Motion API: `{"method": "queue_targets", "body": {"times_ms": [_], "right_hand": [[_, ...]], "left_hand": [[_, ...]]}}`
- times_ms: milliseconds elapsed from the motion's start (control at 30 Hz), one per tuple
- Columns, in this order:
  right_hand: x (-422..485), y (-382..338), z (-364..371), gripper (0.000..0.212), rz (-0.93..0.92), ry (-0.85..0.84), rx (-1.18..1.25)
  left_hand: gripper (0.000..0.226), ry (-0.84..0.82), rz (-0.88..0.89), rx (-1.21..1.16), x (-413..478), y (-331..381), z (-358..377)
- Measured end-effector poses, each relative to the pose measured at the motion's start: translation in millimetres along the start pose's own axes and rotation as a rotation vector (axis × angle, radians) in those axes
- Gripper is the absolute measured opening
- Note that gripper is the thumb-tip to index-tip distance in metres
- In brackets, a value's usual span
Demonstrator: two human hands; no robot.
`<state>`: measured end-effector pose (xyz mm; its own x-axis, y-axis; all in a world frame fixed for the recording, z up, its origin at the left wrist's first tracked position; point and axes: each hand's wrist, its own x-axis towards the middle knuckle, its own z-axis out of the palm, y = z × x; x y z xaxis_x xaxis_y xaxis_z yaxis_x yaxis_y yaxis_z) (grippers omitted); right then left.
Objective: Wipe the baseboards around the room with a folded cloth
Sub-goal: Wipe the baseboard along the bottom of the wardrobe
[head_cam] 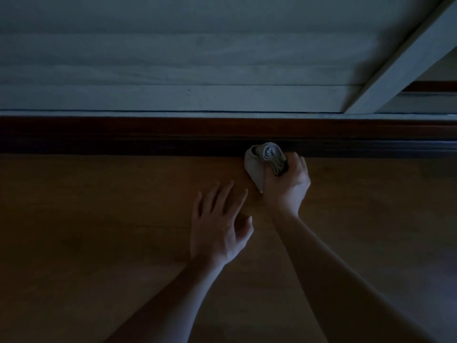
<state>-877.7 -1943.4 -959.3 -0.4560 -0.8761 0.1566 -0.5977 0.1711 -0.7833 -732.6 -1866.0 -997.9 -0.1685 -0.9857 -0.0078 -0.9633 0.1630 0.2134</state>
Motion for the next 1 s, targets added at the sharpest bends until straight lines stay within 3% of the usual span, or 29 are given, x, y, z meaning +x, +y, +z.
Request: {"method": "queue_targets", "body": {"times_ms": [233,400,567,700,867,1000], "right_hand": [[16.4,16.5,-17.7,0.012,0.0,0.01,0.022],[24.2,19.8,-22.9,0.012,-0.03,-0.087,0.039],[26.2,29.9,-28.9,0.012,0.013,-0.011,0.049],[18.3,21.0,-18.1,0.014,-0.041,-0.047,0.075],[18.1,28.7,-18.9,0.013,-0.033,0.058,0.048],[15.8,21.0,-14.1,0.015,-0.106,-0.019,0.033]], "left_hand": [[0.063,-0.05,-0.009,0.096,1.9,2.8,0.5],[0.064,-0.055,-0.007,0.12,1.0,2.3,1.2],[0.062,-0.045,0.014,0.138,1.7,4.7,4.0],[0.062,-0.08,0.002,0.127,3.4,4.4,0.4],[0.062,-0.067,0.004,0.117,4.0,3.0,1.2],[0.062,-0.089,-0.004,0.115,3.5,3.6,-0.7]]}}
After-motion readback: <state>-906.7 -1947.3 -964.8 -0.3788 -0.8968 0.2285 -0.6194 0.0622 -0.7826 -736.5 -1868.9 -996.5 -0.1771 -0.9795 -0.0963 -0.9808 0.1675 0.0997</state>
